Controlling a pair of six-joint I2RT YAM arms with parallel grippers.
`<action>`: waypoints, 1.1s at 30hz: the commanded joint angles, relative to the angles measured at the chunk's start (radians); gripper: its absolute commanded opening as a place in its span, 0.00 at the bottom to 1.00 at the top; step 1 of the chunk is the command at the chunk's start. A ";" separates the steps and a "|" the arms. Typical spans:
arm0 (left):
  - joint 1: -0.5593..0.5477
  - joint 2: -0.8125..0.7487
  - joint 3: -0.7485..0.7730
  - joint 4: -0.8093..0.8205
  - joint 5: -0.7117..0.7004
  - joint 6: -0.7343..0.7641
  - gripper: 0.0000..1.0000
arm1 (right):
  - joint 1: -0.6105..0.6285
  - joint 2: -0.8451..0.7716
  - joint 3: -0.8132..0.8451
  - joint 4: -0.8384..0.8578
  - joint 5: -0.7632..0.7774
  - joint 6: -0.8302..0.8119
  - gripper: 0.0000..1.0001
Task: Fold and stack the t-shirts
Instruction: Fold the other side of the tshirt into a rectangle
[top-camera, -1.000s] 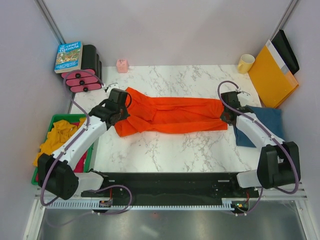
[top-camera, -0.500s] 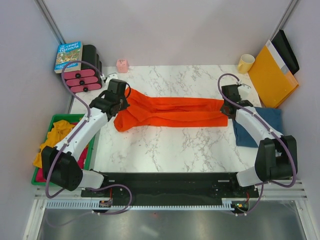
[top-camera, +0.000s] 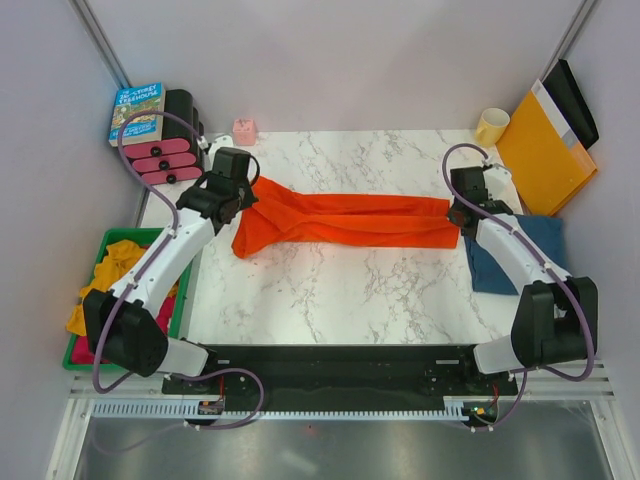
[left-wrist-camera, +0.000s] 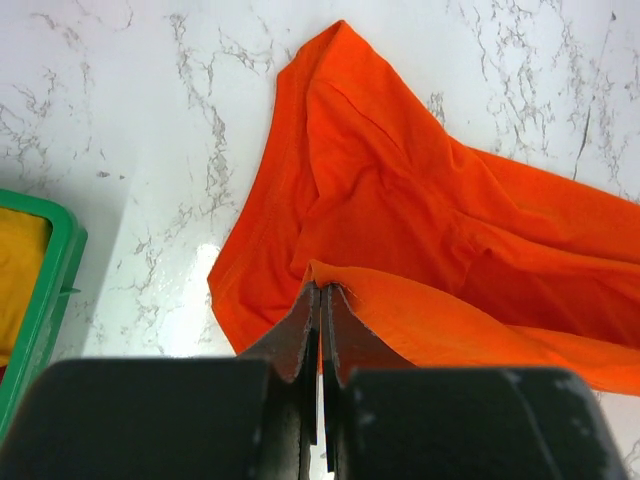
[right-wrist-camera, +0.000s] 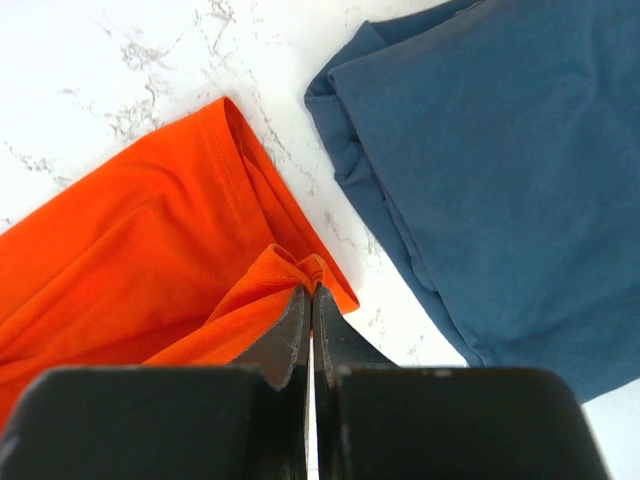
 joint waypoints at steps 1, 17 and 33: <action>0.021 0.050 0.064 0.045 -0.029 0.041 0.02 | -0.021 0.024 0.057 0.055 0.046 -0.015 0.00; 0.076 0.277 0.181 0.119 -0.017 0.056 0.02 | -0.027 0.246 0.145 0.145 0.035 -0.024 0.00; 0.106 0.515 0.301 0.131 0.017 0.042 0.02 | -0.027 0.478 0.327 0.157 0.040 -0.044 0.00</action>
